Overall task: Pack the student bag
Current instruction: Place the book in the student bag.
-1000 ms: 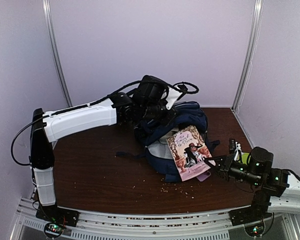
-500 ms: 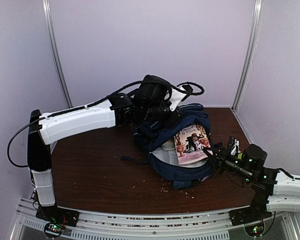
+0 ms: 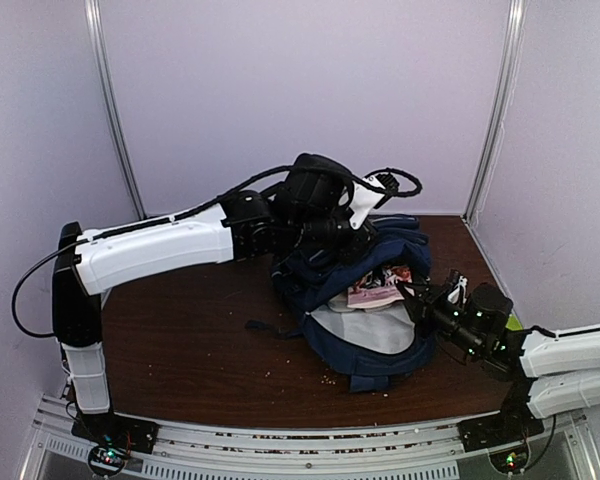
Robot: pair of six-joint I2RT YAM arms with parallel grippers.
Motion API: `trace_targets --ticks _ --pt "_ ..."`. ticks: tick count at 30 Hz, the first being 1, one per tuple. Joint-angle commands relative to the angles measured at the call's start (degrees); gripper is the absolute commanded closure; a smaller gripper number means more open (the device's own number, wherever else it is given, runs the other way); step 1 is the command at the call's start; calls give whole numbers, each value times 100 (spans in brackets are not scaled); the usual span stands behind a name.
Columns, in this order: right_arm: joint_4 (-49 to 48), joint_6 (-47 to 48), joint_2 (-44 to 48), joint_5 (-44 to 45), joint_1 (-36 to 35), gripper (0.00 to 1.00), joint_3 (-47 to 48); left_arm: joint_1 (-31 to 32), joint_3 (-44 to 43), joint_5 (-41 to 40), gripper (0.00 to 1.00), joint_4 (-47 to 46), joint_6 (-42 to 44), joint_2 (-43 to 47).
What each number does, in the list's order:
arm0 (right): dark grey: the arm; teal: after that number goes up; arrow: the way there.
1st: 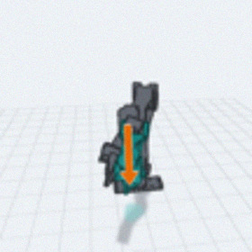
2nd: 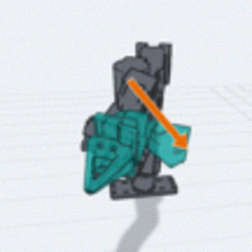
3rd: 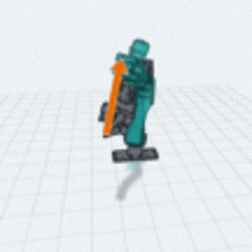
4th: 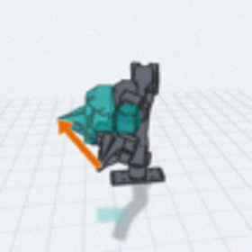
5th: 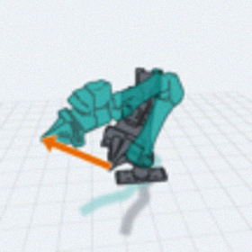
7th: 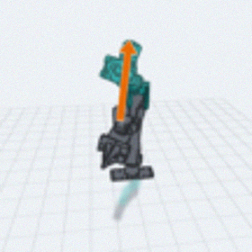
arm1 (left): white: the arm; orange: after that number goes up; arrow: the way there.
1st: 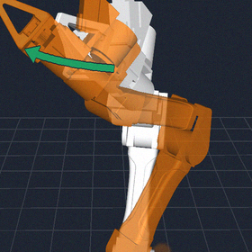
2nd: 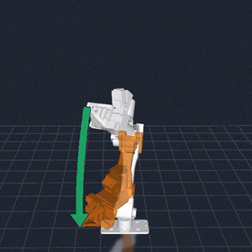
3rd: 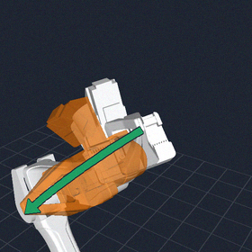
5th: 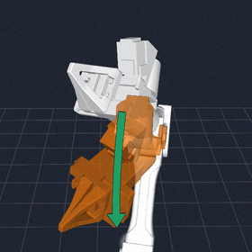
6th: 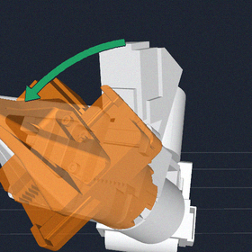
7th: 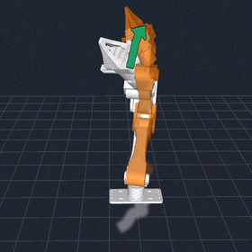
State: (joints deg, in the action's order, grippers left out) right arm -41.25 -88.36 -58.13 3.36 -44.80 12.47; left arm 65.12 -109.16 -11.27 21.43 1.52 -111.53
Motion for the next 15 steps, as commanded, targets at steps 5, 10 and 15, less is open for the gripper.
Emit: trace_targets --ticks 5,10,15 --pt "-1287 -350 -1239 165 41 100 486 150 -155 306 100 -1578 -153 771" --pt "-1762 -545 -2066 65 51 100 755 233 -42 -65 100 -1509 228 813" --pt "-1798 -542 -2609 -202 154 100 1083 254 189 -158 100 -1475 396 981"
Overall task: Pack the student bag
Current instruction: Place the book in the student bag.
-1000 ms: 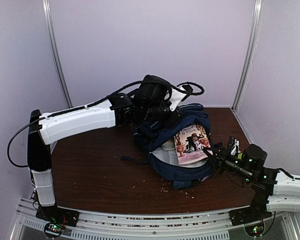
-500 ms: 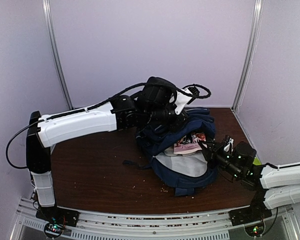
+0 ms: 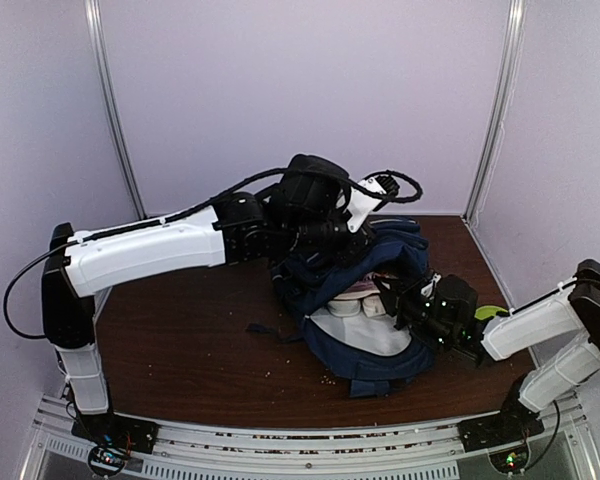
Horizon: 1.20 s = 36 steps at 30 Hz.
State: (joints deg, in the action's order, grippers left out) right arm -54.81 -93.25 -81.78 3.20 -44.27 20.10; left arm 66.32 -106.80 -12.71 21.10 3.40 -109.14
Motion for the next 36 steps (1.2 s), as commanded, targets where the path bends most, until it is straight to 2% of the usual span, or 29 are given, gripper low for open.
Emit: trace_targets --ticks 1,7,8,11,13,18,23,26,28,33,36 --pt "-401 -37 -315 -200 134 100 360 135 14 3 100 -1442 206 791" --pt "-40 142 -894 -507 354 100 818 148 467 172 100 -1616 73 1079" --pt "-31 230 -998 -639 384 95 925 152 509 164 100 -1633 78 1101" --pt "-13 404 -1097 -937 423 66 971 151 565 22 100 -1585 137 1101" --pt "331 631 -923 -1078 413 53 985 144 588 -101 100 -1566 179 1082" --pt "1540 1265 -92 -1263 395 37 938 134 420 -352 100 -1399 150 906" --pt "2784 1741 797 -1278 380 31 865 133 183 -508 100 -1260 57 683" --pt "3148 1880 1223 -1230 368 33 735 135 160 -500 100 -1289 27 660" --pt "3246 1941 1386 -1209 343 39 662 135 152 -479 100 -1301 8 657" --pt "3172 1951 1301 -1208 271 74 677 133 125 -405 100 -1319 -57 649" --pt "2989 1916 1075 -1260 206 87 762 135 118 -407 100 -1275 -67 649"
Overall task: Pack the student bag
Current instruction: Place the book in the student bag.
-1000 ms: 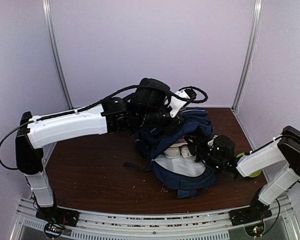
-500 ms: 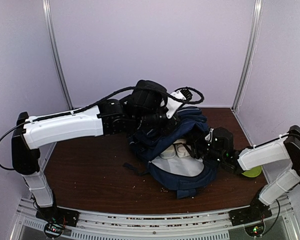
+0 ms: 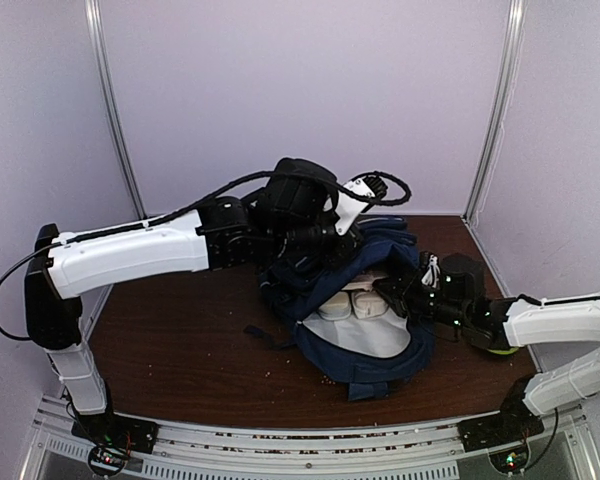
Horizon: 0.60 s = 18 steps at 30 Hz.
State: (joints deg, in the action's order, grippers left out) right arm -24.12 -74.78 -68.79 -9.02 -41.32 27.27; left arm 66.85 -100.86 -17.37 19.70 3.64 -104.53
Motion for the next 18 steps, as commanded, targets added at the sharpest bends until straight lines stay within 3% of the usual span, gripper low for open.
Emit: trace_targets --ticks 1,8,13,18 --pt "-123 58 -301 -43 -113 90 88 83 -478 68 100 -1117 -98 187" --pt "-541 17 -782 227 -114 100 348 83 -309 259 100 -1098 -274 332" --pt "-621 122 -1060 520 -18 100 620 99 -38 409 100 -1073 -544 565" --pt "-624 181 -1531 282 124 96 1025 100 269 262 100 -1047 -609 767"
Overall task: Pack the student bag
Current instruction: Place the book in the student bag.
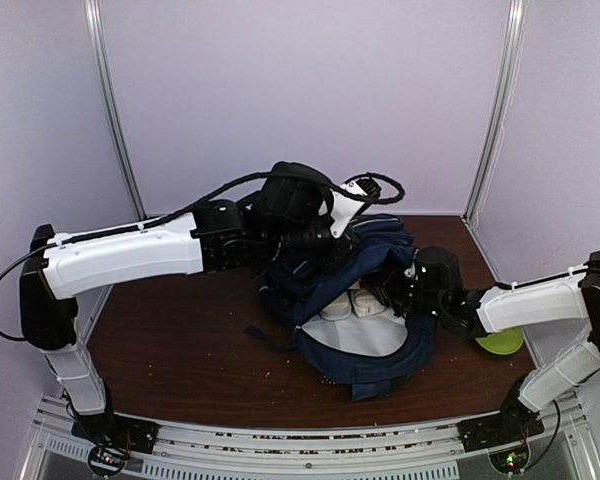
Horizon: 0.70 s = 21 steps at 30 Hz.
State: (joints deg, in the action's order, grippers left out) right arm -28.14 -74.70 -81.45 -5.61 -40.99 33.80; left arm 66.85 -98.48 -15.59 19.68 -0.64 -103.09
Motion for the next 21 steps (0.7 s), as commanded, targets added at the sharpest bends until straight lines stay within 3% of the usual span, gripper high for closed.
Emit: trace_targets --ticks 1,6,10,13,18,21 --pt "-256 179 -274 -192 87 94 394 96 69 -26 100 -1014 -152 650" --pt "242 532 232 -894 -111 74 373 51 137 -742 100 -856 43 661" --pt "1554 1273 1201 -1113 -340 56 353 -112 101 -997 100 -762 -90 658" --pt "2775 1791 1952 -1220 -429 48 420 -233 83 -1035 100 -745 -262 659" --pt "4679 2546 3363 -519 -563 44 444 -286 78 -1028 100 -778 -371 585" --pt "5609 2639 4046 843 -547 41 249 -287 227 -834 100 -846 -495 583"
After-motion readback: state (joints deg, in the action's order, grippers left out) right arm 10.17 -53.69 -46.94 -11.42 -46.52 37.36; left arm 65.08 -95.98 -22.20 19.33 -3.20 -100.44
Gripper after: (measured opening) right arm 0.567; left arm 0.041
